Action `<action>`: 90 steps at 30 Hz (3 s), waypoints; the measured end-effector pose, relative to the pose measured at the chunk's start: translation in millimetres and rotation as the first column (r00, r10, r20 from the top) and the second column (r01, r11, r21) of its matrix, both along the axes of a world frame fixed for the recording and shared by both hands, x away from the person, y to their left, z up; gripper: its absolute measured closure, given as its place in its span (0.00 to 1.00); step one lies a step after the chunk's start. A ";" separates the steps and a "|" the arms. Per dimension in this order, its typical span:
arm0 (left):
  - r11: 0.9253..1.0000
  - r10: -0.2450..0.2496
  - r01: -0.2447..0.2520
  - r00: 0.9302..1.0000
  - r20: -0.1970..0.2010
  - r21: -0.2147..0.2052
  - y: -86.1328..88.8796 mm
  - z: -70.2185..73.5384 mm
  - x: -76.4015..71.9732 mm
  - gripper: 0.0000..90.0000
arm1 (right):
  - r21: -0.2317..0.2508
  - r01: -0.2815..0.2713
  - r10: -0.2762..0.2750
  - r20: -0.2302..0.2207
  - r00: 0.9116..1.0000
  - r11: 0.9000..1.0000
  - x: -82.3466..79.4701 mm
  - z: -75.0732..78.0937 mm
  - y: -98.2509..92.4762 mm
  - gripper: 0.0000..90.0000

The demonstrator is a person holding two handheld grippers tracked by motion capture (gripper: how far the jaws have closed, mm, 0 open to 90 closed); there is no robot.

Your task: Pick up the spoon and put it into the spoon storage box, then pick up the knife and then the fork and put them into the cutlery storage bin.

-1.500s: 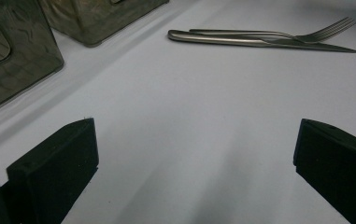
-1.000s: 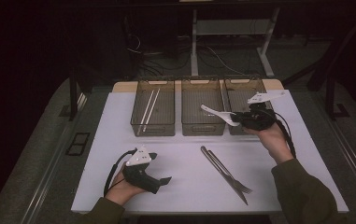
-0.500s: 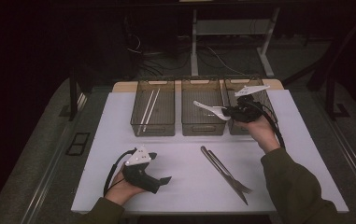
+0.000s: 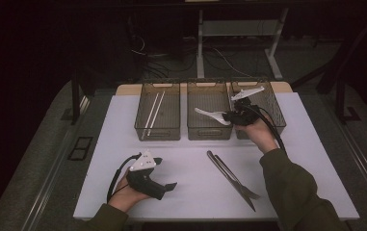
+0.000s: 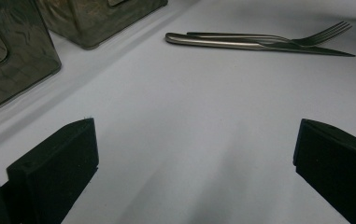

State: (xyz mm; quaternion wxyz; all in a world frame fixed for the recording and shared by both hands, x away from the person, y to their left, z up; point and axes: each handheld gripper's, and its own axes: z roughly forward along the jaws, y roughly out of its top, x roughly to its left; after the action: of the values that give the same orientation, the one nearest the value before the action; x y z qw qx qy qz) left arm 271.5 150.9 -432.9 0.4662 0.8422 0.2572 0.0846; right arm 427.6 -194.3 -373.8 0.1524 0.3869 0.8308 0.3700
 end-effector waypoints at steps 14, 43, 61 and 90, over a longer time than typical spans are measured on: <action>1.000 -0.006 0.006 1.000 -0.002 0.002 -0.6 0.3 -0.5 0.00 | -0.073 -0.029 0.028 -0.018 0.999 0.997 4.0 -7.4 17.4 0.89; 1.000 -0.005 0.005 1.000 -0.001 0.007 -0.7 0.4 -0.5 0.00 | 0.151 -0.036 0.033 0.024 0.999 0.988 -24.6 24.1 -13.5 0.49; 1.000 0.000 0.000 1.000 -0.005 0.006 -0.3 -0.1 -0.4 0.00 | 0.211 -0.065 0.058 0.040 0.998 0.975 -70.6 4.7 -43.8 0.47; 1.000 0.000 0.000 1.000 -0.004 0.009 0.5 0.8 -0.5 0.00 | 0.134 -0.130 0.136 -0.036 0.990 0.982 -138.1 -30.1 -70.6 0.53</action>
State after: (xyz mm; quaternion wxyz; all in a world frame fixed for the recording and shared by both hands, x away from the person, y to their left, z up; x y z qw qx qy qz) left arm 271.0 151.4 -432.1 0.4620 0.8445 0.2575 0.0842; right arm 289.5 -264.9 -403.9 0.0828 0.3478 0.8318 0.4245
